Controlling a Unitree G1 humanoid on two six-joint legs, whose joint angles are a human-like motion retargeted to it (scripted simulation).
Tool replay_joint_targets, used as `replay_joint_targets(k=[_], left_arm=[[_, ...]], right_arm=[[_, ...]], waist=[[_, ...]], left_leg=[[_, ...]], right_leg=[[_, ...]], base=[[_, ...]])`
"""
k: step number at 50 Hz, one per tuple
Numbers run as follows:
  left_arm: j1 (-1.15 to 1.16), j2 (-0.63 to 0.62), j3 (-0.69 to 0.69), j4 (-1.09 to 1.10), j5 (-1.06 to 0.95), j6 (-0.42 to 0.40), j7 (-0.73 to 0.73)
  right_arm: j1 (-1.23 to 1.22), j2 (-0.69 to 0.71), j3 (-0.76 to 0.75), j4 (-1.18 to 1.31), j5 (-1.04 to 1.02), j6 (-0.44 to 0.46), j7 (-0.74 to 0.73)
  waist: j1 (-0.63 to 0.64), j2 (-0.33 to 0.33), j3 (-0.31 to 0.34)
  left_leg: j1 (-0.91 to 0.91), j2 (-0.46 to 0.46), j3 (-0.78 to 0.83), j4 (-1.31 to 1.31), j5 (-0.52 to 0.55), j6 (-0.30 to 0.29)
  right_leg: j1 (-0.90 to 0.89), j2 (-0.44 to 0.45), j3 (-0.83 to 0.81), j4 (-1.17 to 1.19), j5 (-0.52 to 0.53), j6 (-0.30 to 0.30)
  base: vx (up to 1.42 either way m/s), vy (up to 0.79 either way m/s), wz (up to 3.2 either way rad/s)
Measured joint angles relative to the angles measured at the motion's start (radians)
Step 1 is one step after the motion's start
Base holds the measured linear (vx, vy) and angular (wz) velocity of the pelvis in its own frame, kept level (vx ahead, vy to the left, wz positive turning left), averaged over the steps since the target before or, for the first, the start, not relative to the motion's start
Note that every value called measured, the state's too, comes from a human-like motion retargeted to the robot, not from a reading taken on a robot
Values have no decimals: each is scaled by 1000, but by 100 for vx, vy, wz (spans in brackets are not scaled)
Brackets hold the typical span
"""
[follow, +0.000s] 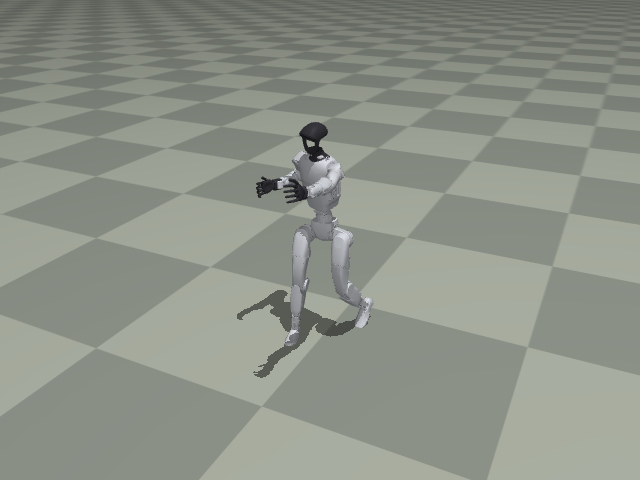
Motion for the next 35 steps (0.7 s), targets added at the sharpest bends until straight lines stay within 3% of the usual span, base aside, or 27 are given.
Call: replay_joint_targets(k=[2, 4, 6, 8, 10, 13, 15, 18, 20, 22, 25, 27, 29, 33, 35], left_arm=[[-5, 15, -11, -24, -9, 10, -26], [-19, 35, -24, -52, -19, 21, -61], [-20, 42, -37, -81, -32, 25, -89], [-3, 34, -41, -111, -42, 17, -98], [32, 8, -39, -136, -36, 6, -90], [88, -47, -39, -150, -4, -10, -75], [120, -71, -41, -149, 22, -24, -79], [128, -77, -55, -140, 51, -27, -80], [88, -69, -70, -136, 52, -9, -61], [21, -61, -83, -133, 46, 15, -40], [-41, -55, -85, -122, 57, 43, -36], [-32, -51, -70, -104, 72, 50, -45], [20, -39, -37, -86, 77, 42, -55], [165, -18, 40, -82, 49, 8, -58], [207, -23, 65, -90, 56, 5, -61]], right_arm=[[-74, -12, 24, 1, 6, 4, -20], [-193, -34, 65, 6, 6, -6, -47], [-317, -52, 111, 5, -3, -22, -73], [-449, -64, 158, 15, -13, -32, -93], [-552, -64, 199, 27, -11, -39, -99], [-593, -57, 233, 11, 8, -49, -71], [-577, -64, 249, -1, 23, -64, -33], [-528, -84, 270, 11, 29, -67, 6], [-500, -93, 270, 40, 32, -51, -8], [-459, -87, 248, 68, 52, -36, -39], [-354, -54, 203, 88, 83, -31, -50], [-276, -28, 169, 85, 89, -34, -26], [-205, -16, 133, 74, 89, -35, 13], [-83, -14, 64, 38, 71, -21, 54], [-33, -2, 34, 30, 48, -14, 60]], waist=[[39, 16, 26], [82, 40, 61], [121, 48, 82], [161, 43, 81], [203, 26, 59], [263, -14, 8], [282, -7, -20], [272, 28, -34], [259, 20, -17], [244, -11, 26], [223, -20, 83], [199, -5, 86], [151, 23, 64], [31, 50, 12], [8, 34, 1]], left_leg=[[-91, -9, 4, 228, -41, 7], [-187, 33, 44, 406, -146, 39], [-271, 98, 109, 480, -247, 94], [-332, 151, 183, 422, -294, 133], [-351, 165, 247, 232, -275, 126], [-277, 121, 290, -257, -186, 42], [-197, 108, 253, -568, -145, -27], [-143, 123, 127, -699, -85, -39], [-157, 105, 75, -599, -60, 19], [-212, 73, 76, -341, -166, 89], [-229, 82, 105, -59, -376, 111], [-182, 102, 129, -43, -423, 85], [-121, 113, 144, -107, -399, 46], [29, 76, 128, -275, -248, -26], [92, 35, 108, -285, -168, -46]], right_leg=[[0, 25, 24, 127, -26, -54], [-30, 61, 21, 347, -158, -92], [-32, 68, 8, 502, -281, -89], [15, 49, -6, 524, -327, -63], [98, 17, -16, 447, -296, -30], [219, -24, -4, 323, -148, 21], [277, -3, 20, 312, -36, 41], [253, 82, 50, 527, 24, 42], [161, 98, 34, 770, -31, 27], [63, 67, 4, 970, -122, 2], [-60, 36, -45, 1083, -229, -51], [-130, 24, -92, 1005, -253, -81], [-170, 20, -145, 813, -208, -80], [-116, 4, -207, 241, 17, 1], [-70, -19, -218, 41, 22, 39]], base=[[102, 1, -33], [100, 4, -31], [102, 5, -7], [104, 6, 8], [108, 7, 5], [112, 12, -2], [115, 19, -2], [109, 20, 4], [98, 15, 5], [94, 14, 2], [95, 15, -23], [94, 13, -37], [94, 11, -16], [99, 5, 21], [102, -1, 4]])
